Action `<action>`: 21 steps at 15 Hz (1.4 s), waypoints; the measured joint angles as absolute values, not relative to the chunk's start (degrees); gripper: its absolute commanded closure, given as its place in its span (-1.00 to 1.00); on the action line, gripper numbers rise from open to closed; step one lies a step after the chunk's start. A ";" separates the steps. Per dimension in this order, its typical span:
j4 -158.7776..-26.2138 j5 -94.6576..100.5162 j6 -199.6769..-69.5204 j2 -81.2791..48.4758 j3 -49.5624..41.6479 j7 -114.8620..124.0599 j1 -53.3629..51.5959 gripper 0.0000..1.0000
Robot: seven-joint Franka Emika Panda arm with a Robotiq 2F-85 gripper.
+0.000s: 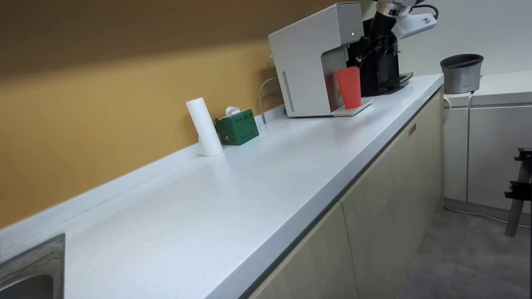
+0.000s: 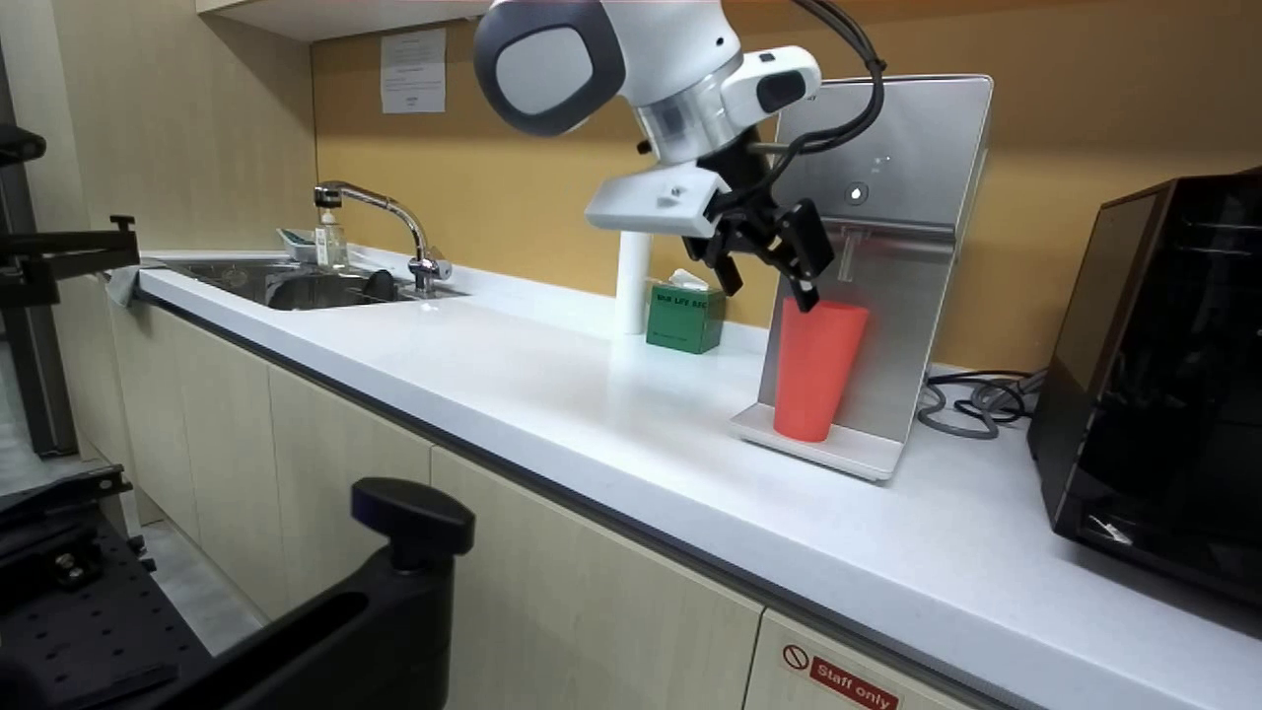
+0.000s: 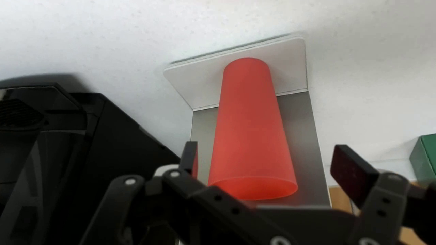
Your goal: Put the orange cup on the counter.
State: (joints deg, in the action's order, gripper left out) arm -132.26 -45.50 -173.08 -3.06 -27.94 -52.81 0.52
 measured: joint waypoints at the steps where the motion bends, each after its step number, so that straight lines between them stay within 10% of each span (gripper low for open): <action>1: -131.00 -47.91 -172.30 -4.38 -27.85 -55.71 0.78 -1.00; 20: -107.95 -83.53 -159.95 -26.93 -17.76 -95.21 13.70 -1.00; 21: -107.52 -84.55 -159.23 -27.32 -17.55 -96.41 14.03 -0.50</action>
